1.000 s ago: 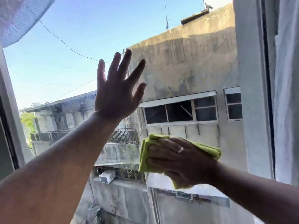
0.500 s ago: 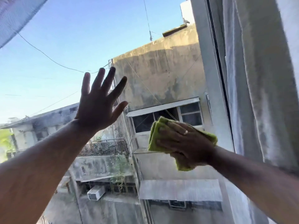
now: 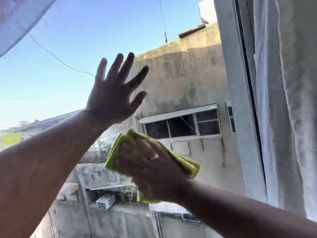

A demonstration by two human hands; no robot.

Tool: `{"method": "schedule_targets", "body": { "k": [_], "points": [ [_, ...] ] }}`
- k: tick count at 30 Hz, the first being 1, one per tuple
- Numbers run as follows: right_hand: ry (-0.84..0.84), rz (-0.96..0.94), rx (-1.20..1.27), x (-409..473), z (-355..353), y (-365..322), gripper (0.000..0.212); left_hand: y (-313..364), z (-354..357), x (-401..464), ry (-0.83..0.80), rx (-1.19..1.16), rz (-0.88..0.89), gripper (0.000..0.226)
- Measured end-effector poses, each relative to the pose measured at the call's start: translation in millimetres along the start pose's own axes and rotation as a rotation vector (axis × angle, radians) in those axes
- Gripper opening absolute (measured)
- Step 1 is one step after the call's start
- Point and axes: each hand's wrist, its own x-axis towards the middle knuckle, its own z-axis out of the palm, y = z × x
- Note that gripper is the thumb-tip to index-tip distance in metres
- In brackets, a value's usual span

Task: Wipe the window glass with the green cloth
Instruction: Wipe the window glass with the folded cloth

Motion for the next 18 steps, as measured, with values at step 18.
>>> {"method": "schedule_targets", "body": {
  "k": [18],
  "points": [
    [0.031,-0.043,-0.007,2,12,-24,0.06,2,-1,0,0.006,0.011,0.003,0.062]
  ]
}}
